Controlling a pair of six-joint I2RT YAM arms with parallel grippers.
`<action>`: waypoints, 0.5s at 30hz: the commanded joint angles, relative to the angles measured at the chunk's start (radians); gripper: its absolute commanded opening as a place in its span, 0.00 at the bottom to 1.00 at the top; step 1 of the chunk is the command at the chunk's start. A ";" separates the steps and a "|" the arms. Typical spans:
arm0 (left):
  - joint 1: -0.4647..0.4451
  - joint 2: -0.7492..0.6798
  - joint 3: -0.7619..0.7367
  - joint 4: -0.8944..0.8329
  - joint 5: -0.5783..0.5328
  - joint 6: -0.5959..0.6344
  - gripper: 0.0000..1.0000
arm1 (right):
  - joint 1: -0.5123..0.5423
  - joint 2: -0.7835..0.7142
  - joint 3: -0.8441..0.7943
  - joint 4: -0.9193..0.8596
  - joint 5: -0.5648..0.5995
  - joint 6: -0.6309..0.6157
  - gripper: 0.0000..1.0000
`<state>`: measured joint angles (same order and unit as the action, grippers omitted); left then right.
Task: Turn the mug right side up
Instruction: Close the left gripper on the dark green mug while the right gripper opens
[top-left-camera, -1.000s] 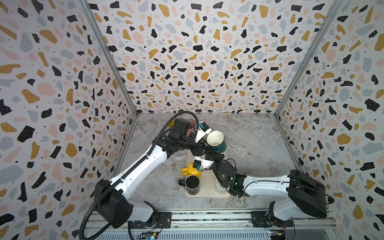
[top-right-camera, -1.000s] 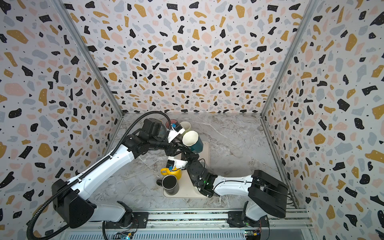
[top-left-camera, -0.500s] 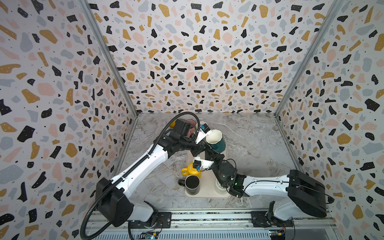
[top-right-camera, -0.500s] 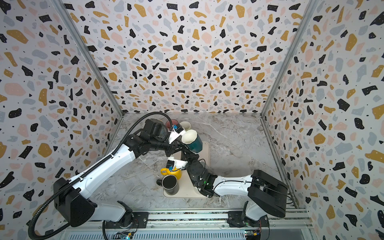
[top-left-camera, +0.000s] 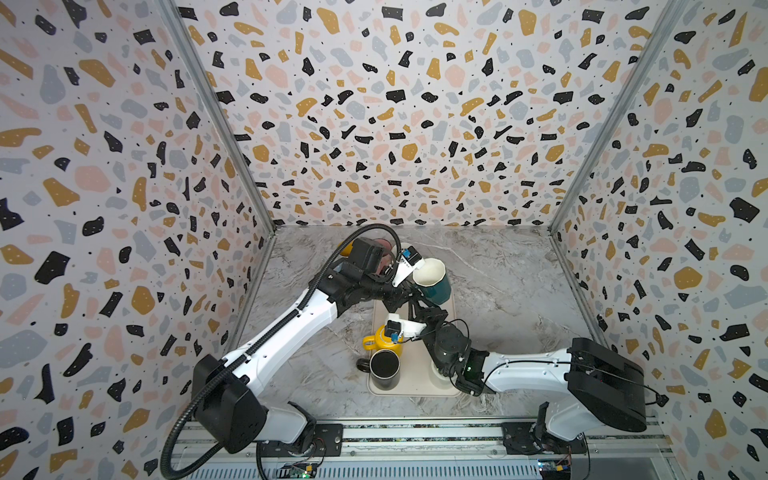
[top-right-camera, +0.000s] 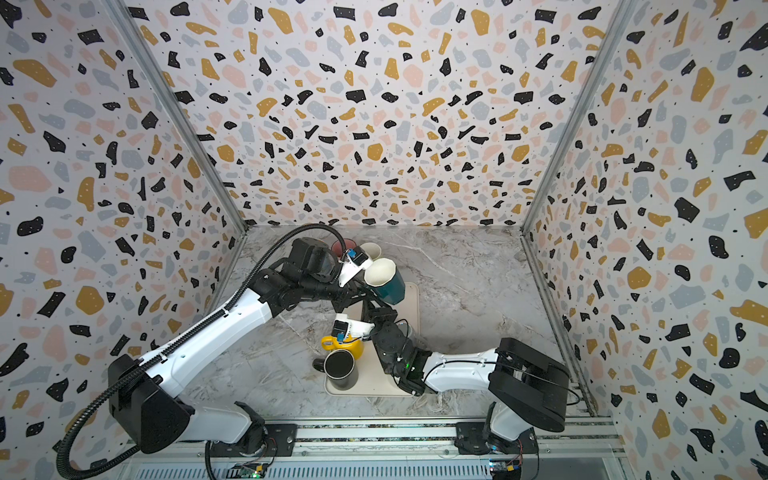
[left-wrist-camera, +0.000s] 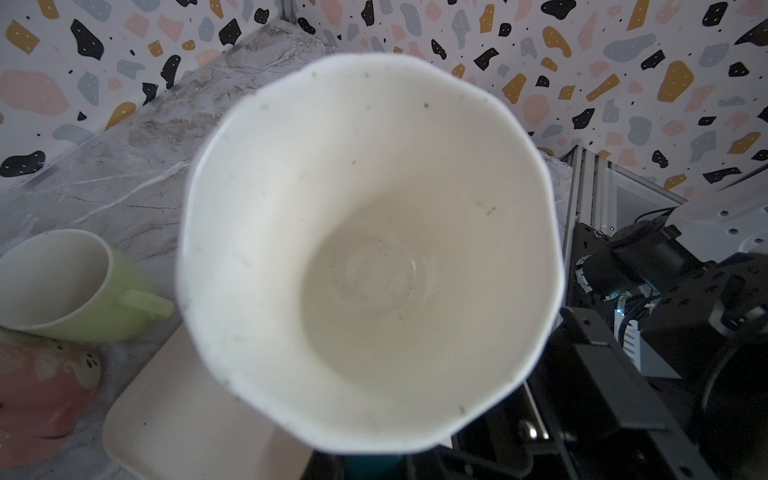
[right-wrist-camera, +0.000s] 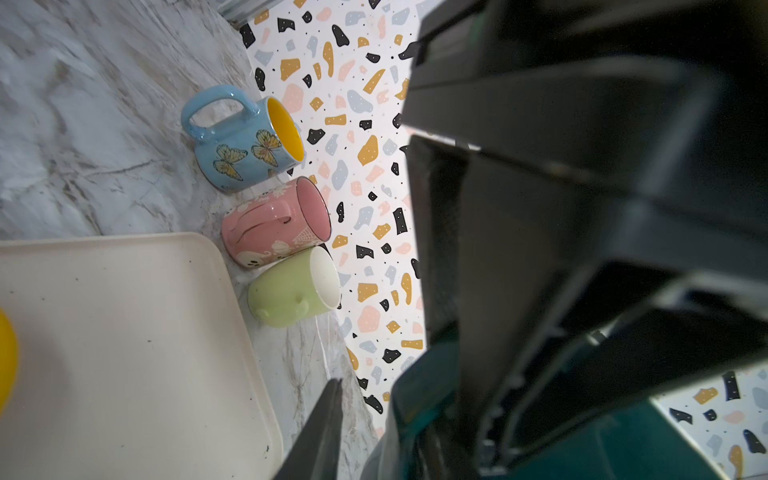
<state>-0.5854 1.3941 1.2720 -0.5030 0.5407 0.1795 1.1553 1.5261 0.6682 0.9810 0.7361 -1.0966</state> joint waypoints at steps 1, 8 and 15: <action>-0.003 -0.014 -0.015 -0.020 -0.039 -0.023 0.00 | -0.009 -0.042 0.044 0.187 0.091 0.014 0.41; -0.002 -0.027 -0.016 0.030 -0.102 -0.063 0.00 | -0.012 -0.091 0.019 0.173 0.113 0.036 0.56; -0.002 0.003 0.015 0.061 -0.168 -0.110 0.00 | -0.011 -0.215 -0.020 0.114 0.136 0.072 0.62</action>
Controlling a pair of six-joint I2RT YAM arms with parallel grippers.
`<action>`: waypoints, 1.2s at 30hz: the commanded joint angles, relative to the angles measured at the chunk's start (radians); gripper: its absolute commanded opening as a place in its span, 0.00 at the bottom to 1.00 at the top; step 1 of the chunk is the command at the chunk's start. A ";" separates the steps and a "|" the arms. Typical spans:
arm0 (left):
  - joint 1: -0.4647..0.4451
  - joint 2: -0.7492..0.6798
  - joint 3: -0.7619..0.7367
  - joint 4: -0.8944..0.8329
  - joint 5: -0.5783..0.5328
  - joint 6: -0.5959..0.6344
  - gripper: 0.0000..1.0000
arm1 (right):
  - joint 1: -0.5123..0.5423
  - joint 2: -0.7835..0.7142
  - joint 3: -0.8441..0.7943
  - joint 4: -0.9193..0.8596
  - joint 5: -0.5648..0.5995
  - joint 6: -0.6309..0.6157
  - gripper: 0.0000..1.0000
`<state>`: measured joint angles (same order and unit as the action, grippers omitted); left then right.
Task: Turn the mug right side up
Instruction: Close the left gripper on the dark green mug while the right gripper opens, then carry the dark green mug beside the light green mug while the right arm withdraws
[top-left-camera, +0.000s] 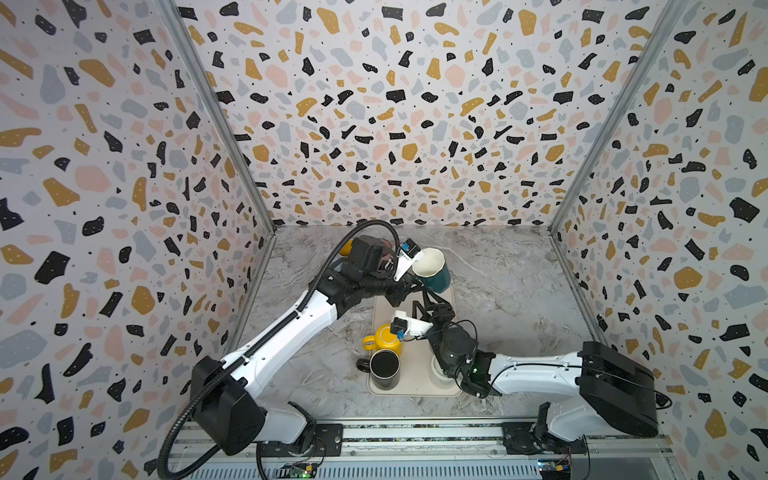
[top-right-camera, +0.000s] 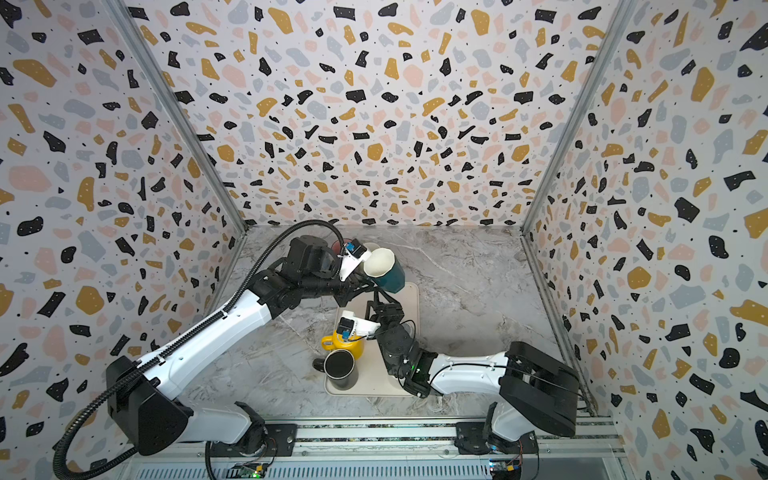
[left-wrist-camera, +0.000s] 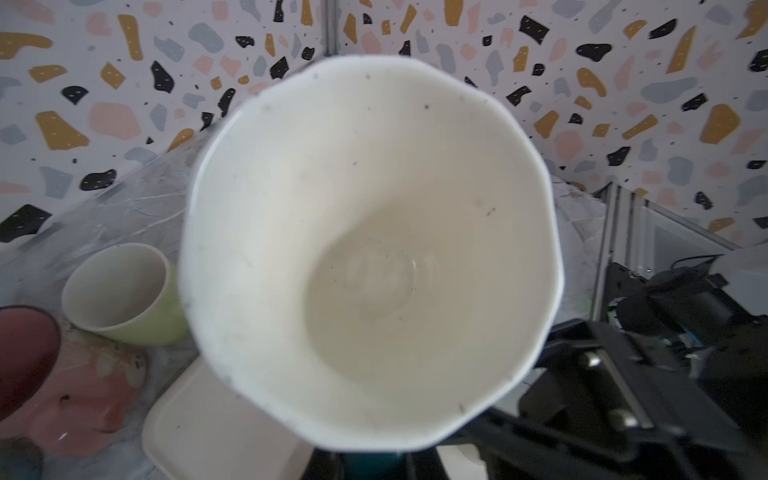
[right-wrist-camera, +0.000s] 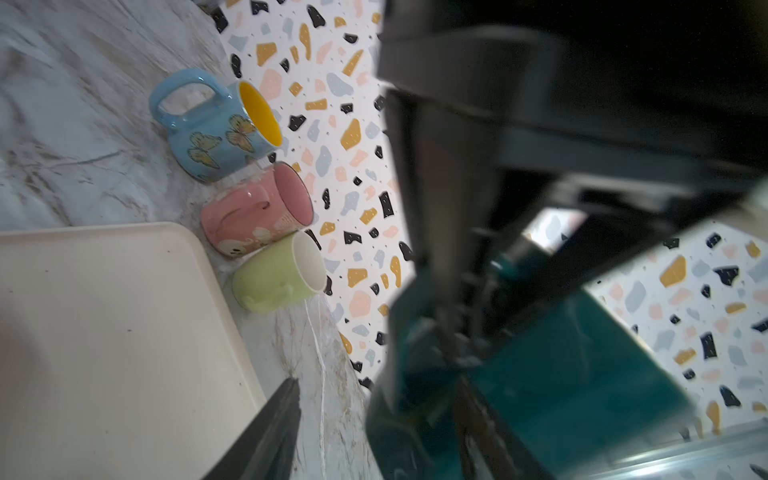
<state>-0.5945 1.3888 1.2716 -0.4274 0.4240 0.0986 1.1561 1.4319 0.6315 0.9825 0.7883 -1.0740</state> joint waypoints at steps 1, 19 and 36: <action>0.007 0.015 0.021 -0.008 -0.057 -0.034 0.00 | -0.013 -0.140 0.013 0.096 0.085 0.063 0.63; -0.049 0.246 0.203 0.098 -0.278 -0.211 0.00 | -0.096 -0.492 -0.007 -0.383 0.055 0.590 0.66; -0.099 0.544 0.439 0.103 -0.541 -0.340 0.00 | -0.143 -0.565 -0.029 -0.473 0.034 0.721 0.67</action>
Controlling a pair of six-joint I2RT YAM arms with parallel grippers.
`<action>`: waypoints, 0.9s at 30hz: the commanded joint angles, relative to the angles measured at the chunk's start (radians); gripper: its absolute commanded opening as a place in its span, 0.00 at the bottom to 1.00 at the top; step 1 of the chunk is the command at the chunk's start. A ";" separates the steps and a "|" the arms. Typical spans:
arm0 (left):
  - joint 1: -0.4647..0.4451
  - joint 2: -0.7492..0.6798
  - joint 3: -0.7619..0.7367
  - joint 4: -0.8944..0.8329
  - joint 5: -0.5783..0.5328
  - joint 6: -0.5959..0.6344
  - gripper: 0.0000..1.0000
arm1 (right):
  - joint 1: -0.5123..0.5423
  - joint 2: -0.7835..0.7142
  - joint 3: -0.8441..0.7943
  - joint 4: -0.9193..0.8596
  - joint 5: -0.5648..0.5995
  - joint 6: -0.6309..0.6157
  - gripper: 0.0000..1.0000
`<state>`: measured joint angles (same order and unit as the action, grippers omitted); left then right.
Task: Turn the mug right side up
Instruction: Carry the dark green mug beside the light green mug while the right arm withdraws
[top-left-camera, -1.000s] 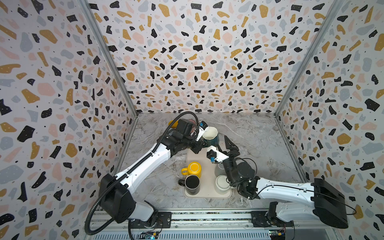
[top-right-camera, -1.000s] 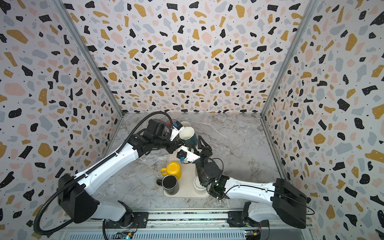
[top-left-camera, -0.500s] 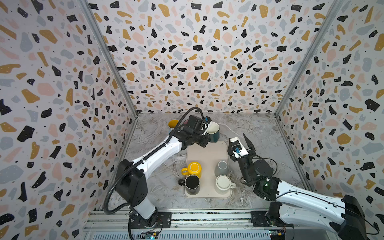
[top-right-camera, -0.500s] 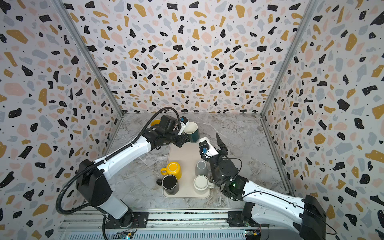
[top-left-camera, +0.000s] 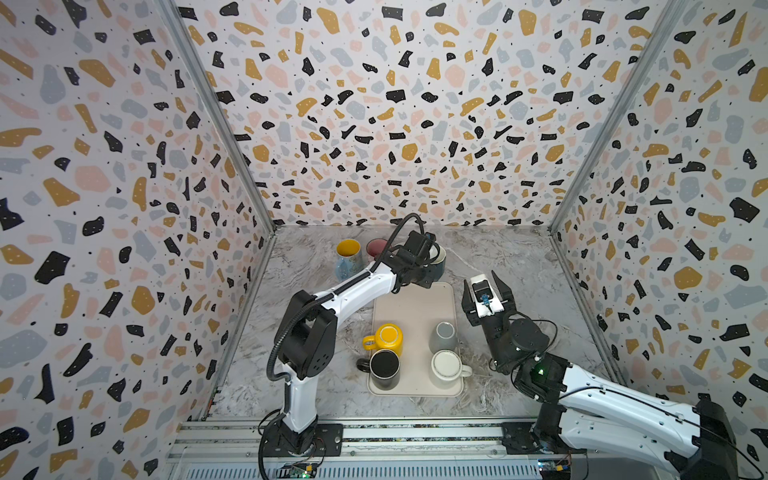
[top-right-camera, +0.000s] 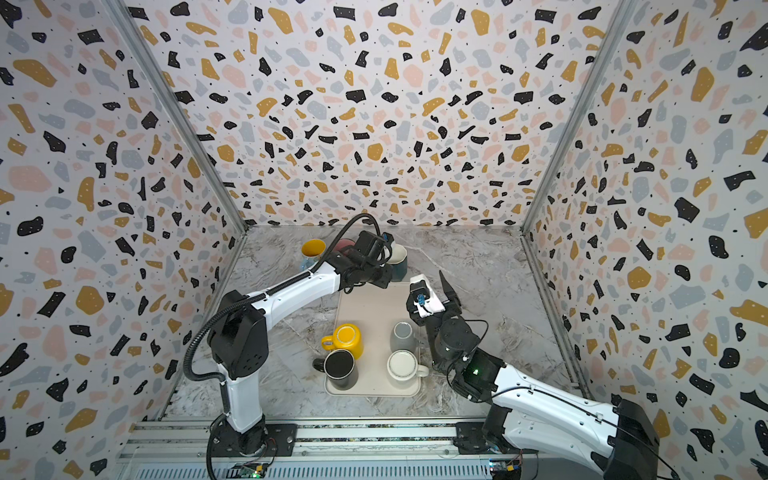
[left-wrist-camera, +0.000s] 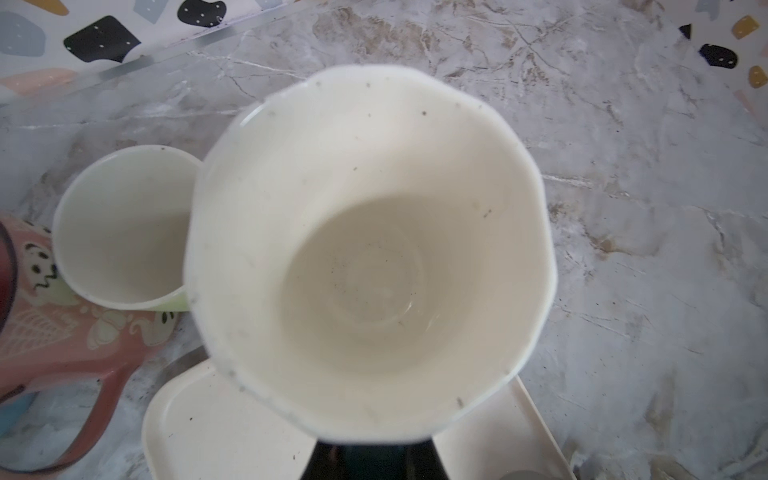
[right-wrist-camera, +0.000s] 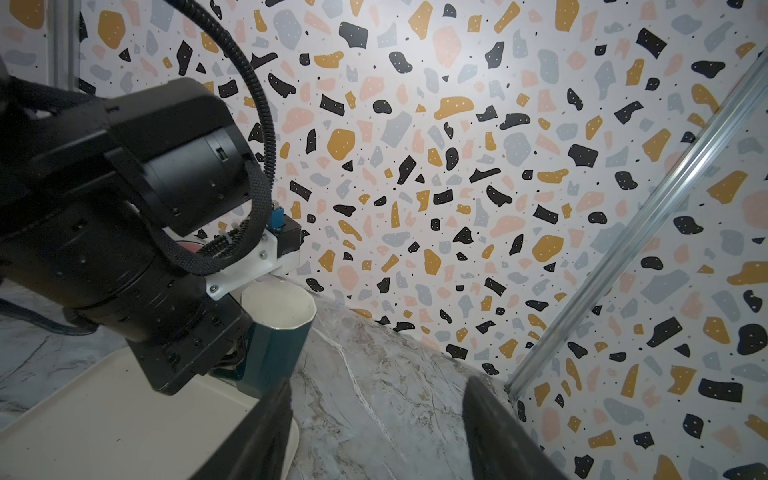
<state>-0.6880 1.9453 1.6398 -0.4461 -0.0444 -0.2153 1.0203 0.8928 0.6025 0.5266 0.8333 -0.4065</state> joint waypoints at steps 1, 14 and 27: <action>-0.005 0.000 0.076 0.126 -0.084 -0.029 0.00 | -0.009 -0.028 0.000 -0.024 -0.013 0.063 0.67; -0.008 0.124 0.151 0.161 -0.177 -0.069 0.00 | -0.025 -0.030 0.002 -0.061 -0.039 0.102 0.68; -0.006 0.197 0.195 0.162 -0.139 -0.090 0.00 | -0.046 -0.034 0.002 -0.077 -0.064 0.130 0.68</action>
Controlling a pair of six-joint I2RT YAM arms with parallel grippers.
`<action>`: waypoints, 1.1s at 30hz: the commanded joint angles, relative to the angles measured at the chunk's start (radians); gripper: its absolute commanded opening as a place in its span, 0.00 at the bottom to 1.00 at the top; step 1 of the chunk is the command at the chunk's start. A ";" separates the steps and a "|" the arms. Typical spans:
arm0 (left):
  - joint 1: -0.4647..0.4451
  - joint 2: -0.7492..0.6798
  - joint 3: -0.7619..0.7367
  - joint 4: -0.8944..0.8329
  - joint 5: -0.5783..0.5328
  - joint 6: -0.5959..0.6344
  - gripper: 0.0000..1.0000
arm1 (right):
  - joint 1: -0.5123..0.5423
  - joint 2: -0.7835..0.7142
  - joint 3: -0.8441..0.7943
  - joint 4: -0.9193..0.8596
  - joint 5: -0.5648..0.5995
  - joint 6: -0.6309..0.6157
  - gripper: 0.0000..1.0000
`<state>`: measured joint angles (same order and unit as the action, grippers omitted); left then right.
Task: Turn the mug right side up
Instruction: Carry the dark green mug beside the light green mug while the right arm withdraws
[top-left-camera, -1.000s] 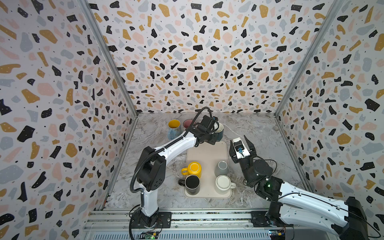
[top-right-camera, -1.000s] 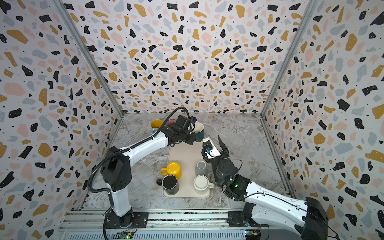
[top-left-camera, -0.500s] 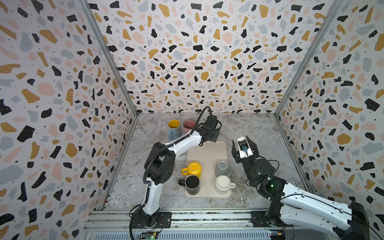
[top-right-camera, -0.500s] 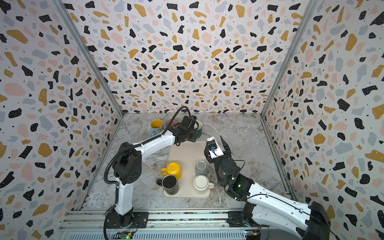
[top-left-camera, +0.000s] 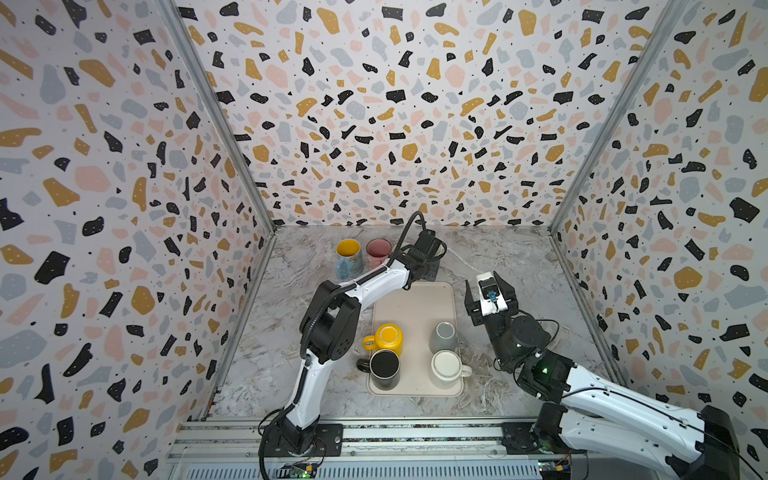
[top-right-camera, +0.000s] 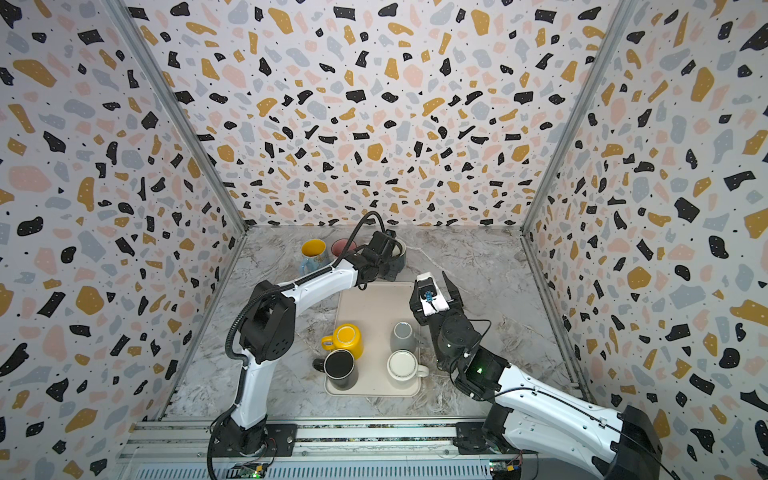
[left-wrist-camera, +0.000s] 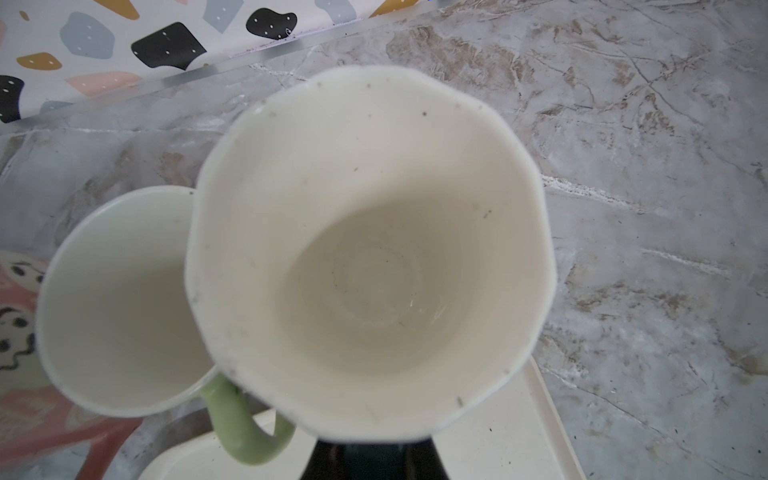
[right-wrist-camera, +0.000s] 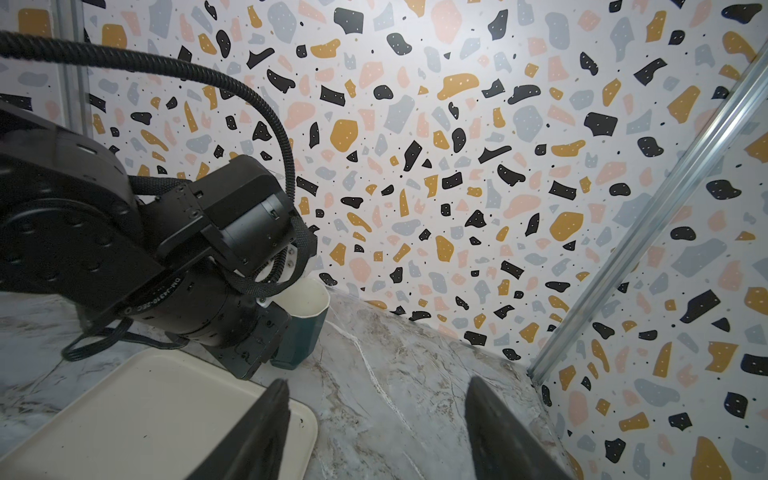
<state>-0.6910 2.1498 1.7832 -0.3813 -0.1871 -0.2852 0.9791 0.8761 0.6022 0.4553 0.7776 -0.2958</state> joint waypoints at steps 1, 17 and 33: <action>-0.004 -0.003 0.053 0.099 0.003 -0.022 0.00 | -0.007 -0.015 0.002 -0.006 -0.011 0.020 0.69; 0.001 0.048 0.075 0.093 -0.023 -0.029 0.00 | -0.018 0.001 0.005 -0.017 -0.027 0.033 0.70; 0.015 0.051 0.061 0.072 -0.049 -0.054 0.05 | -0.020 -0.002 0.005 -0.032 -0.029 0.053 0.71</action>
<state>-0.6827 2.2185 1.8008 -0.3805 -0.2077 -0.3275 0.9634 0.8818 0.6022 0.4191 0.7509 -0.2596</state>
